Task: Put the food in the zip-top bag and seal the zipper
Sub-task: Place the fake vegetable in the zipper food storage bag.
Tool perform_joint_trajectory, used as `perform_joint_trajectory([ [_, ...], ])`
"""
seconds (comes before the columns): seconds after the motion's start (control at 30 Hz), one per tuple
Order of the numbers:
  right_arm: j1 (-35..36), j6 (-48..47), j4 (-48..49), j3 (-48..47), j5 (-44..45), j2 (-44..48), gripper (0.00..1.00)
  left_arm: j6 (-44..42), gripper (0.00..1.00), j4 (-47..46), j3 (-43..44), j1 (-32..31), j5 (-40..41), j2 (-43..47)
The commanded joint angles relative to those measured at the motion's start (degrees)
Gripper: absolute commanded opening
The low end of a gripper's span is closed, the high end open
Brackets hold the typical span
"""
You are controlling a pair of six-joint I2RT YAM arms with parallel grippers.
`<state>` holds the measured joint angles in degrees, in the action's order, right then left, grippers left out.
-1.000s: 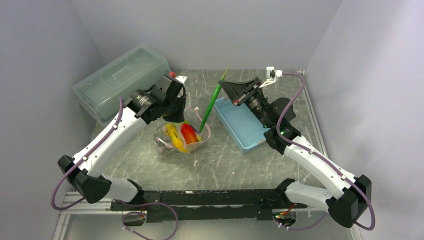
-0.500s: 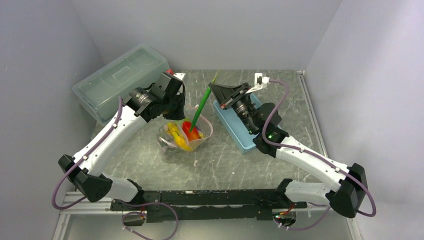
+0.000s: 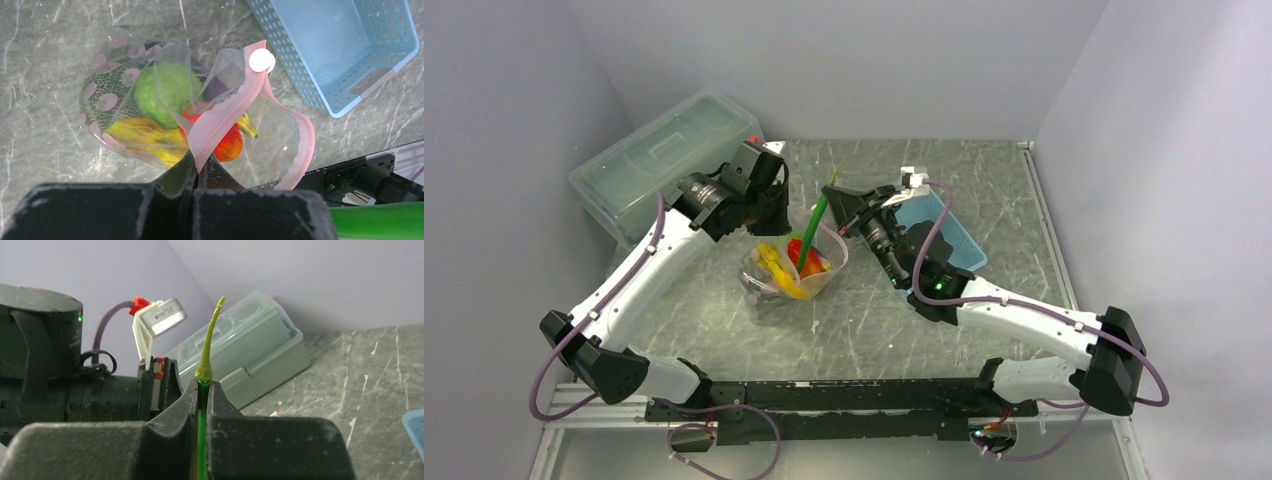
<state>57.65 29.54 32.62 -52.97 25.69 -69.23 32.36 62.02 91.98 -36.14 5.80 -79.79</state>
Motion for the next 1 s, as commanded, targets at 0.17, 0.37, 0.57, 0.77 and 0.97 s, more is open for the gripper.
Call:
perform_joint_trajectory([
  [0.17,4.16,-0.84,0.01,-2.19,8.37,-2.94,0.00,2.42,0.00,-3.57,1.60,1.59,-2.15,0.68],
  [0.37,6.06,-0.60,-0.14,-2.25,11.56,-4.88,0.00,2.48,0.00,-3.92,1.57,1.96,-2.94,0.62],
  [0.57,6.86,-2.24,-0.13,-3.02,14.76,-5.45,0.00,2.22,0.00,-3.84,1.62,2.04,-3.62,0.54],
  [0.77,6.84,-9.98,1.49,-5.00,17.38,-4.95,0.00,1.94,0.00,-3.66,1.19,2.04,-3.56,1.20],
  [0.97,6.86,-15.29,4.59,-6.11,18.76,-4.99,0.00,1.52,0.00,-3.49,1.18,2.06,-3.60,1.39],
])
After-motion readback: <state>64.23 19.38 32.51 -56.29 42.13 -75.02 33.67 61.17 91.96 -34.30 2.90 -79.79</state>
